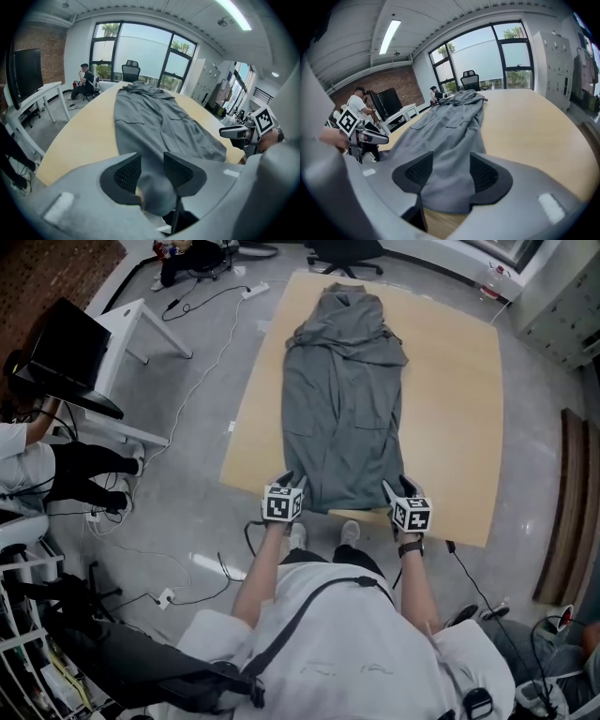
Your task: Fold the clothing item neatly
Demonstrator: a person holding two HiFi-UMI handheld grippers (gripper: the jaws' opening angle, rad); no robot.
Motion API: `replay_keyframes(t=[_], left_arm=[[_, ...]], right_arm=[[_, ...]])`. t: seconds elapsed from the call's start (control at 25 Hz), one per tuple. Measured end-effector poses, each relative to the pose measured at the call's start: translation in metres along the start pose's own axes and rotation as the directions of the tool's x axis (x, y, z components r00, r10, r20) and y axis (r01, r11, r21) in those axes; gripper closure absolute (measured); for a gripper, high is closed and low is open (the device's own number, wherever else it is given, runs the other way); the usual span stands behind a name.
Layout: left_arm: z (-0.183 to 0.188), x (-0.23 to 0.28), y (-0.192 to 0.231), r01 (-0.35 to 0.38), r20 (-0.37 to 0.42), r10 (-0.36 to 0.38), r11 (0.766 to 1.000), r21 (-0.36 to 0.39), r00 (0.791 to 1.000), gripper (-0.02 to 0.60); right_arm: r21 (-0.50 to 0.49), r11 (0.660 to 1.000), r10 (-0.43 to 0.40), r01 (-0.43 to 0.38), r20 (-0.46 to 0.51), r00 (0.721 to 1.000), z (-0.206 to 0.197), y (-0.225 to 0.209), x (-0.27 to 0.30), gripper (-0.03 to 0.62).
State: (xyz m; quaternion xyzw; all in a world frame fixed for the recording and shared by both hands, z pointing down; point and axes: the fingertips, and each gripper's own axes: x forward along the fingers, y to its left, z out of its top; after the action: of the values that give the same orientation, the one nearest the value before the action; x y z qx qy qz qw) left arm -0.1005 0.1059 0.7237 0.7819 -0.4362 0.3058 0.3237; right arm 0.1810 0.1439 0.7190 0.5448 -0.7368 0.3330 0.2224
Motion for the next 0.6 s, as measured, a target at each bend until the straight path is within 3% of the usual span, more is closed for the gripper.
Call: replay_keyframes(t=[0.04, 0.2, 0.4, 0.6], left_arm=[[-0.008, 0.001, 0.005, -0.010, -0.024, 0.009, 1.000, -0.013, 1.000, 0.413], [-0.034, 0.009, 0.013, -0.008, -0.101, 0.002, 0.998, -0.062, 0.995, 0.369], [-0.056, 0.020, 0.015, 0.033, -0.145, -0.047, 0.995, -0.099, 0.988, 0.324], [-0.066, 0.027, 0.008, 0.040, -0.175, -0.055, 0.995, -0.088, 0.983, 0.298]], right_arm=[[0.001, 1.000, -0.003, 0.003, -0.018, 1.000, -0.007, -0.003, 0.003, 0.325], [0.005, 1.000, -0.014, 0.015, -0.084, 0.996, -0.030, -0.015, 0.011, 0.258], [-0.034, 0.999, -0.019, 0.014, -0.134, 0.991, -0.041, -0.010, 0.025, 0.244], [-0.084, 0.996, -0.042, 0.027, -0.186, 0.982, -0.060, -0.002, 0.036, 0.241]])
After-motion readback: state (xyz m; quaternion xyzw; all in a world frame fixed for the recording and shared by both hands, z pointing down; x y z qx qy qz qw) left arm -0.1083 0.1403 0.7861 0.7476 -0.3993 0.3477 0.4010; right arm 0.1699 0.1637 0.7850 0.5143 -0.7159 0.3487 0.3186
